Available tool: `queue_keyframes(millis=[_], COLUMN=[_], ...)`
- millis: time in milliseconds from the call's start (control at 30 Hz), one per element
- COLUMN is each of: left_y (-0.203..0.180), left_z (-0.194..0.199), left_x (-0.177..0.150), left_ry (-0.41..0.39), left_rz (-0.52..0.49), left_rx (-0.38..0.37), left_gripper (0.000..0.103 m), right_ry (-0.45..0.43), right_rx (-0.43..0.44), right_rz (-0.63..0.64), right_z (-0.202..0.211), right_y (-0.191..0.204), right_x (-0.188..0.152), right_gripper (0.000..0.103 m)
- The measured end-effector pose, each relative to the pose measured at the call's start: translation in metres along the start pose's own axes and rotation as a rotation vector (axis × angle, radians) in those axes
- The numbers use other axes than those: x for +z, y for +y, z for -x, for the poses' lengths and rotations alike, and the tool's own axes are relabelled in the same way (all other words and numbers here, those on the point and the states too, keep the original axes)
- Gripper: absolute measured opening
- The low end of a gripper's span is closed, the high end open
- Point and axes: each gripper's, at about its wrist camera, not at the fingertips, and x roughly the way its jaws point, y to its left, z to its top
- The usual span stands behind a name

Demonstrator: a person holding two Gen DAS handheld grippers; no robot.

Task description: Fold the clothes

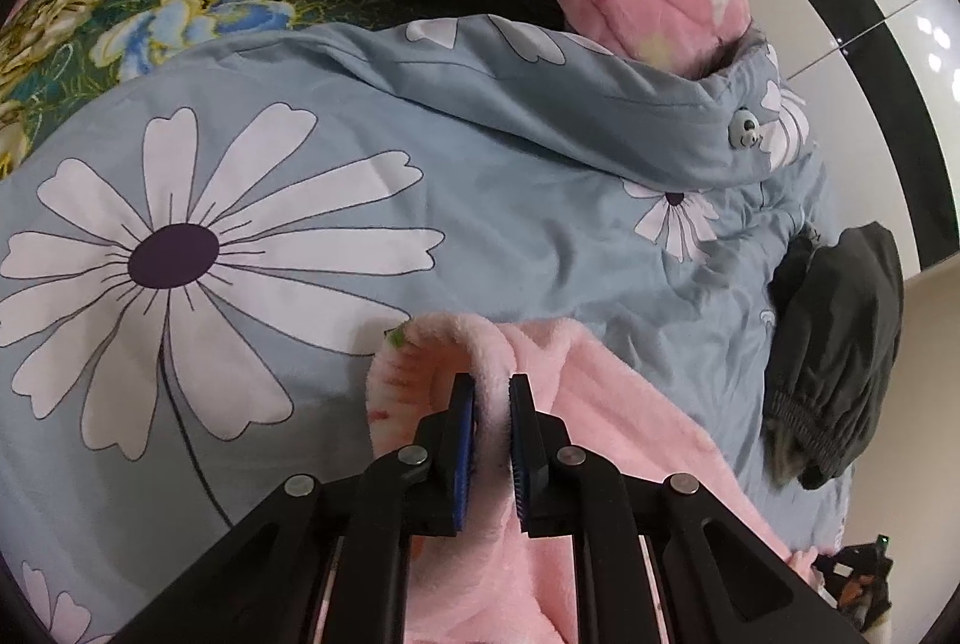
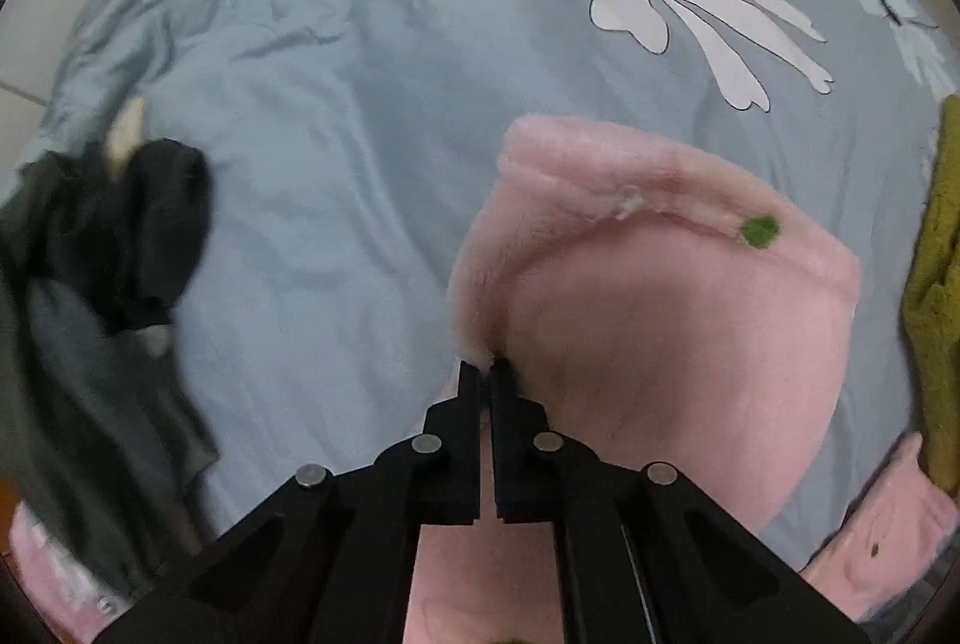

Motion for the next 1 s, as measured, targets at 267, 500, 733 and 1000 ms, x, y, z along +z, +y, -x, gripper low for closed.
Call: queue_keyframes(millis=[267, 500, 733, 1000], left_y=[-0.016, -0.018, -0.007, -0.023], left_z=[0.022, 0.015, -0.004, -0.018], left_x=[0.02, 0.019, 0.01, 0.025], left_ry=[-0.101, -0.084, -0.063, -0.057], left_rz=[-0.031, -0.05, 0.016, -0.018], left_rx=[-0.02, 0.031, 0.082, 0.174], left_gripper=[0.008, 0.008, 0.008, 0.009], right_ry=[-0.262, -0.227, -0.062, -0.242], right_rx=[0.509, 0.294, 0.126, 0.148], right_rz=[0.145, 0.17, 0.014, 0.286], right_z=[0.171, 0.127, 0.04, 0.091], right_y=[-0.012, -0.124, -0.217, -0.17], right_x=[0.004, -0.035, -0.064, -0.034], right_gripper=[0.002, 0.002, 0.001, 0.007])
